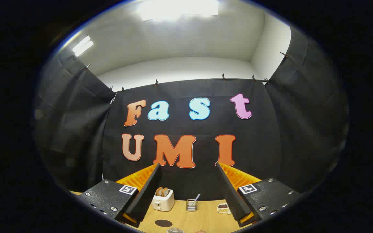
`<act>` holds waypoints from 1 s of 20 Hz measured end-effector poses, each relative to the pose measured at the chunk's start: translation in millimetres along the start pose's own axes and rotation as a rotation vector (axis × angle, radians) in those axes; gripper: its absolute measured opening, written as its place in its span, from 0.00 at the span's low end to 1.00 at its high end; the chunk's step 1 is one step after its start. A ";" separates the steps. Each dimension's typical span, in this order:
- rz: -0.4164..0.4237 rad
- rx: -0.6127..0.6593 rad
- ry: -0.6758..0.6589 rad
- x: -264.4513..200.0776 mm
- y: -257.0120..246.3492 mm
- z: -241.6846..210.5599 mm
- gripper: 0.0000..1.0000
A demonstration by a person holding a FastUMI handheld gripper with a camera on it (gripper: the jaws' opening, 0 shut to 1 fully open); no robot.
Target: Take the bottle from table, then pour the juice into the cup, finally place the bottle on the coaster
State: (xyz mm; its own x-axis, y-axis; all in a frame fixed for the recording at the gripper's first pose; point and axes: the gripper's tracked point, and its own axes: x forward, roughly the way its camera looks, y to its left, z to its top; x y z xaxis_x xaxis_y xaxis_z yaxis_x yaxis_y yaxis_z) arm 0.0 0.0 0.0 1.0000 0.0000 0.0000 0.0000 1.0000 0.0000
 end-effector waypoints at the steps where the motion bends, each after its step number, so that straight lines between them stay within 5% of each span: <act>1: -0.004 0.000 -0.003 -1.0 -0.9 0.5 0.98; 20: 0.033 -0.032 -0.040 -19.5 10.3 6.9 0.98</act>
State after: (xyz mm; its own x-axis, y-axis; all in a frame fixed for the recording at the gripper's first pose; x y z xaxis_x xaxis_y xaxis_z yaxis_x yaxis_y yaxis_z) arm -19.5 10.3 6.9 0.9987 0.0340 0.0392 -0.0327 0.9989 -0.0328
